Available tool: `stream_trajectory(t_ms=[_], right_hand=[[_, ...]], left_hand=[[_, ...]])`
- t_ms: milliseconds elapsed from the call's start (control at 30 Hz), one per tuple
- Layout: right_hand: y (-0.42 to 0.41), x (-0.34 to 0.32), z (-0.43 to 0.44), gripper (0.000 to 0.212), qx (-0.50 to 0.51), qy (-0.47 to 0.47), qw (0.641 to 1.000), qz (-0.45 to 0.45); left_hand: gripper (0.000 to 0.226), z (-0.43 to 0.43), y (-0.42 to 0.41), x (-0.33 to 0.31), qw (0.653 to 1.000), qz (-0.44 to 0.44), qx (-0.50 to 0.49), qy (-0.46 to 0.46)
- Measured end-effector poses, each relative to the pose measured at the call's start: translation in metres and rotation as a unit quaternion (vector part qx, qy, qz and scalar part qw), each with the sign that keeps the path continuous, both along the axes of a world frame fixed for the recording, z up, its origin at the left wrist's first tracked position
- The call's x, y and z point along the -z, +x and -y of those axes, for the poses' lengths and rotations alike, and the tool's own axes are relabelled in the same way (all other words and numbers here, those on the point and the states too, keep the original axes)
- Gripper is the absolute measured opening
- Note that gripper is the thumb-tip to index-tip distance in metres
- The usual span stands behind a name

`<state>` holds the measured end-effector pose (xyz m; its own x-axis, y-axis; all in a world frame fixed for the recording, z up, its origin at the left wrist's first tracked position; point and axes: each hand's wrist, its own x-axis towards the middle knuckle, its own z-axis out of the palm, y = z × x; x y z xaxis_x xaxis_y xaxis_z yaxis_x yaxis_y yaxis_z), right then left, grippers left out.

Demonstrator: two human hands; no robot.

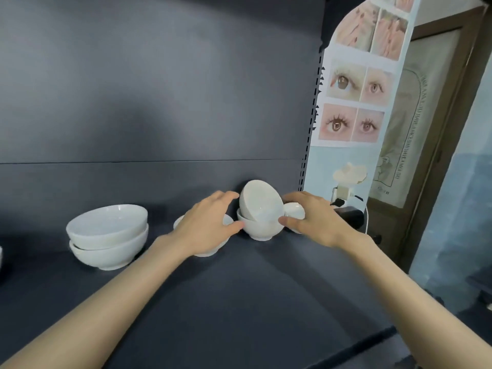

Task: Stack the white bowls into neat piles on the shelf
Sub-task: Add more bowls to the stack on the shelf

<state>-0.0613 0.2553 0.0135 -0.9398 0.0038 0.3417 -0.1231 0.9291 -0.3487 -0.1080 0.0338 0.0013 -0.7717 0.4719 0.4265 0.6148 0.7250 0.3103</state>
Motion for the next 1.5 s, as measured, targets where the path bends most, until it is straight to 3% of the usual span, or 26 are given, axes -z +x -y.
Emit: stream_trajectory(t_ms=[433, 600, 833, 933, 1033, 1167, 1300, 1500], right_hand=[[-0.123, 0.019, -0.071, 0.071, -0.127, -0.100, 0.983, 0.083], [-0.142, 0.030, -0.077, 0.045, -0.197, -0.161, 0.964, 0.083], [-0.145, 0.028, -0.078, 0.032, -0.261, -0.260, 0.926, 0.082], [-0.144, 0.026, -0.081, 0.033, -0.273, -0.285, 0.915, 0.088], [-0.142, 0.023, -0.088, 0.044, -0.289, -0.306, 0.899, 0.122], [-0.140, 0.025, -0.092, 0.055, -0.299, -0.258, 0.906, 0.151], [-0.139, 0.026, -0.091, 0.045, -0.292, -0.235, 0.916, 0.147], [-0.135, 0.030, -0.092, 0.042, -0.275, -0.222, 0.920, 0.171]], left_hand=[[0.095, -0.060, -0.079, 0.025, 0.987, 0.134, -0.006, 0.092], [0.093, -0.066, -0.084, 0.027, 0.978, 0.144, -0.003, 0.152], [0.086, -0.067, -0.087, 0.029, 0.964, 0.138, -0.017, 0.225], [0.079, -0.069, -0.086, 0.025, 0.968, 0.130, -0.026, 0.214], [0.055, -0.069, -0.083, 0.022, 0.969, 0.140, -0.027, 0.200], [0.033, -0.068, -0.081, 0.025, 0.982, 0.137, -0.032, 0.126], [0.052, -0.066, -0.081, 0.028, 0.988, 0.135, -0.052, 0.059], [0.054, -0.069, -0.077, 0.026, 0.986, 0.147, -0.065, 0.041]])
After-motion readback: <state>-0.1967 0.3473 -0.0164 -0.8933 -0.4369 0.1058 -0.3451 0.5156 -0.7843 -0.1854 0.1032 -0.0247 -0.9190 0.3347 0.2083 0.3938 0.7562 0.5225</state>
